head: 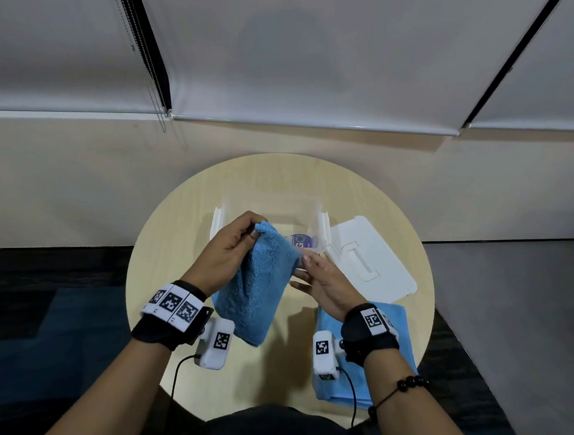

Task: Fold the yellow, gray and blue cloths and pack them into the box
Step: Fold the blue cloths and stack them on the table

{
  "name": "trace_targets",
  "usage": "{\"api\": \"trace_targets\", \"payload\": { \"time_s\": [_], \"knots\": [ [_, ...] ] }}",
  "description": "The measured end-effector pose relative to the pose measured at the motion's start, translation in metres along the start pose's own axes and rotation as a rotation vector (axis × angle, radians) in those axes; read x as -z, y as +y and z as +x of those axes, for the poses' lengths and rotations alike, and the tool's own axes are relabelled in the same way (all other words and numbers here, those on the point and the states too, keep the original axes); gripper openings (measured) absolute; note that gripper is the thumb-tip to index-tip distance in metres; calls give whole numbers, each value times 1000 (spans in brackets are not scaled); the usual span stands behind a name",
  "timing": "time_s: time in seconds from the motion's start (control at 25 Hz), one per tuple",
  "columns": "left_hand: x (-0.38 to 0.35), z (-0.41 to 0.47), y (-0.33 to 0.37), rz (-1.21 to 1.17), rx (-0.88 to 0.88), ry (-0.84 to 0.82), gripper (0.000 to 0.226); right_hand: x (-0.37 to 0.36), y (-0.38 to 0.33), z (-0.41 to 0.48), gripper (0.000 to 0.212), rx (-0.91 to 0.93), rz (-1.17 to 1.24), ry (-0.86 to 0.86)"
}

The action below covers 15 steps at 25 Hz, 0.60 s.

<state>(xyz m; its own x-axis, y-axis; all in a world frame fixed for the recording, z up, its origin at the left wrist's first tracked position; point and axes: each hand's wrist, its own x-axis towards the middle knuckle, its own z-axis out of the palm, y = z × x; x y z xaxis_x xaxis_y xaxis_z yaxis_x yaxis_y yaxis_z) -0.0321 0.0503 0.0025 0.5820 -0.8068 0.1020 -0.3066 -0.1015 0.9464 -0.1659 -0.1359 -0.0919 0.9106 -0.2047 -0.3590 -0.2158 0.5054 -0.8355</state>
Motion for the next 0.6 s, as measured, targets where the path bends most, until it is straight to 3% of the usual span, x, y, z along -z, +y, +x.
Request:
{"api": "trace_targets", "payload": {
  "time_s": [0.16,0.4,0.52,0.6],
  "knots": [
    [-9,-3,7,-8,-18,-41,20,-3,15,-1,32,-47,-73,-33],
    [-6,4,-12,126,100,423,14,7,1,-6,34,181,200,67],
    [-15,9,-20,125,174,543,13,5,-11,-9,26,226,137,101],
    [-16,11,-20,96,263,542,30,2,-19,-11,24,241,57,130]
  ]
}}
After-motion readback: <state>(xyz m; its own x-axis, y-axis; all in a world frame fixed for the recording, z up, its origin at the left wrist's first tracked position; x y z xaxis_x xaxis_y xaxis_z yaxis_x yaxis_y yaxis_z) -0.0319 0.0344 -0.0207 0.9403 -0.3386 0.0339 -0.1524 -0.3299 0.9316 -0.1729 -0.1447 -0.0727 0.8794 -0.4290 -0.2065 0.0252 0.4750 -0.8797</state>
